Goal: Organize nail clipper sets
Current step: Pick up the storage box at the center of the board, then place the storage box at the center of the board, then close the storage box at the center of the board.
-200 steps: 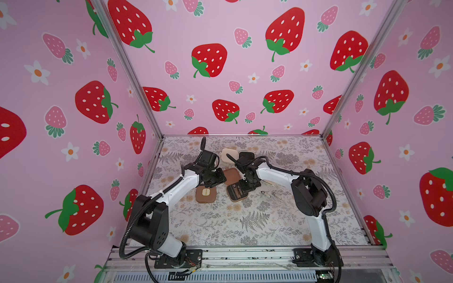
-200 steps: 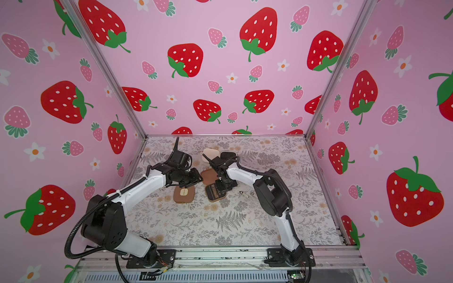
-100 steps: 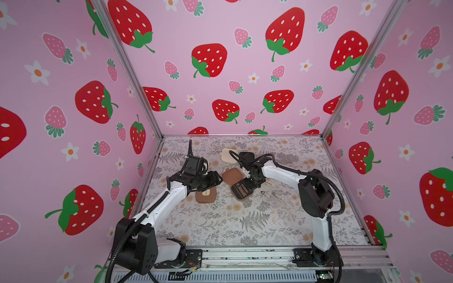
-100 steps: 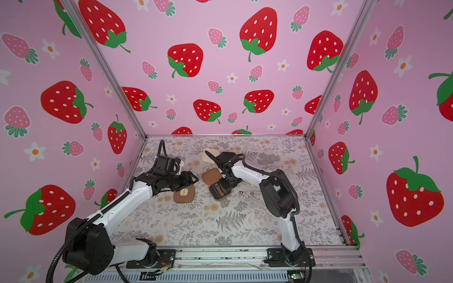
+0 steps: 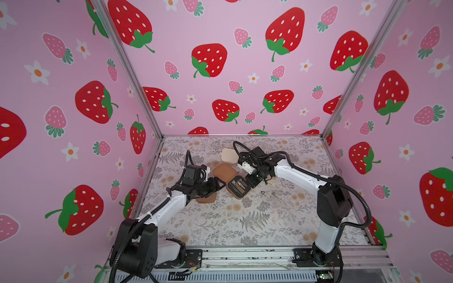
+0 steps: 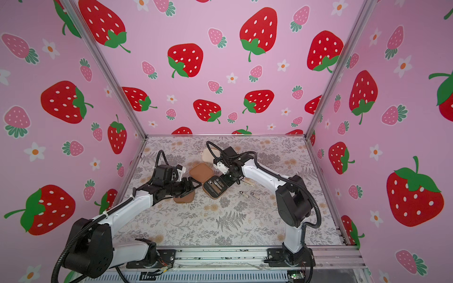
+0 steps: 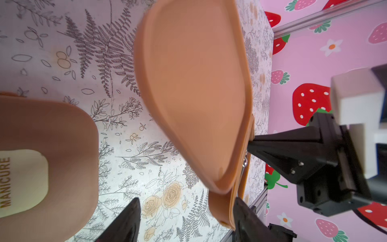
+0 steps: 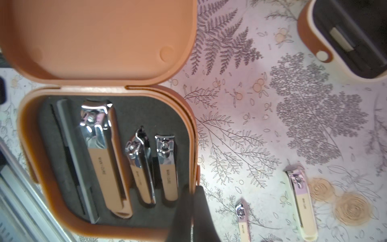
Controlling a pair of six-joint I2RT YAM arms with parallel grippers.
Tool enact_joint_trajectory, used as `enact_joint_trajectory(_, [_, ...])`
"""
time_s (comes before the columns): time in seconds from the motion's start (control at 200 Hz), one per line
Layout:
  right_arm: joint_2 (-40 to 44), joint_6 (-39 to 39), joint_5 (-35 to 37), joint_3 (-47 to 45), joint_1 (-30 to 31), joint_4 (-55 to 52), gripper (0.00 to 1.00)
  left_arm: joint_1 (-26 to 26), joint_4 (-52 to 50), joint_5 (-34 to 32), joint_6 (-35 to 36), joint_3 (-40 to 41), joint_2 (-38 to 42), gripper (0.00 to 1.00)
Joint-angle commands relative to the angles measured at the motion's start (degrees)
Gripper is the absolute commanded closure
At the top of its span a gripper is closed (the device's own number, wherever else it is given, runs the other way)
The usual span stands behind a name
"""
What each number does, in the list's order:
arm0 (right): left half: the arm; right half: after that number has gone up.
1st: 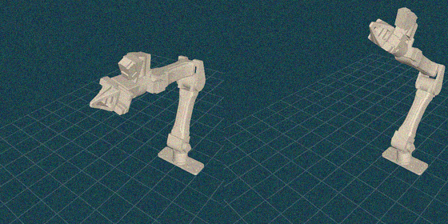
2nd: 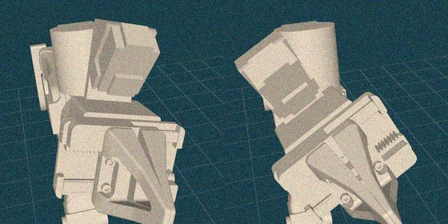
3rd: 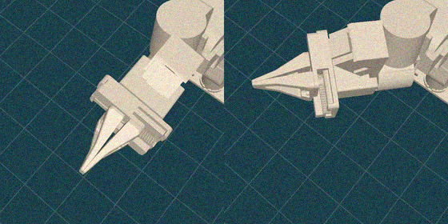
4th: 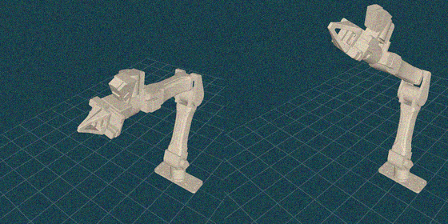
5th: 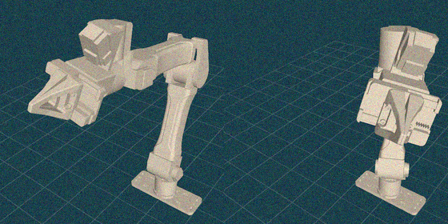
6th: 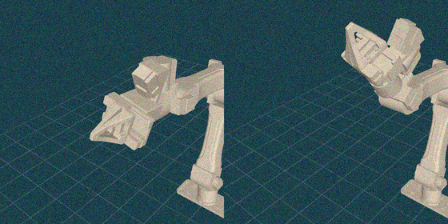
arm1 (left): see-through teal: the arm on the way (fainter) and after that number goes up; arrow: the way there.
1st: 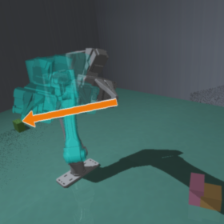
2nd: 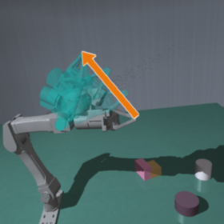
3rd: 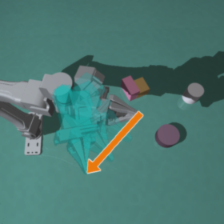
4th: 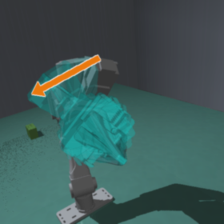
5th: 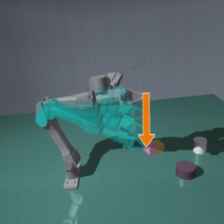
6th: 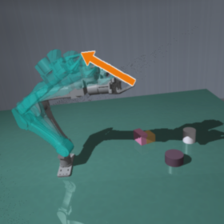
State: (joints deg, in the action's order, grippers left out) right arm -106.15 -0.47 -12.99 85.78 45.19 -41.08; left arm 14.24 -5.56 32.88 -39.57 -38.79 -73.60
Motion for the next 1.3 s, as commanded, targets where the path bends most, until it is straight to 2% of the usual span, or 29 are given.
enact_joint_trajectory(0.0, [-0.78, -3.94, -4.23, 0.7, 0.58, 1.01, 1.0, -0.27, 10.91, 1.97, -4.37, 2.22, 0.13, 0.29])
enact_joint_trajectory(0.285, [-3.65, -10.86, -1.47, 1.82, 1.66, -1.15, 1.0, -0.28, 20.41, -0.54, -6.57, 4.59, -1.01, 0.29])
enact_joint_trajectory(0.505, [-7.21, -16.41, 5.67, 4.83, 1.66, -2.06, 1.0, -0.27, 21.2, -3.92, -5.48, 5.15, 1.23, 0.29])
enact_joint_trajectory(0.741, [-13.77, -17.37, 8.19, 9.19, 1.71, -1.02, 1.0, -0.27, 22.79, -4.84, -5.67, 7.38, 1.89, 0.29])
enact_joint_trajectory(1.021, [-17.04, -17.38, 10.92, 10.86, 1.74, 1.04, 1.0, 0.94, 31.8, -3.04, -9.0, 9.13, -4.12, 0.3])
enact_joint_trajectory(1.241, [-13.49, -8.56, 15.48, 9.87, 1.74, 0.25, 0.7, 3.78, 33.51, -2.52, -9.16, 7.49, -5.58, 0.3])
enact_joint_trajectory(1.296, [-11.58, -5.32, 16.88, 9.62, 1.78, -0.6, 0.66, 4.61, 32.53, -2.69, -8.64, 6.76, -5.17, 0.3])
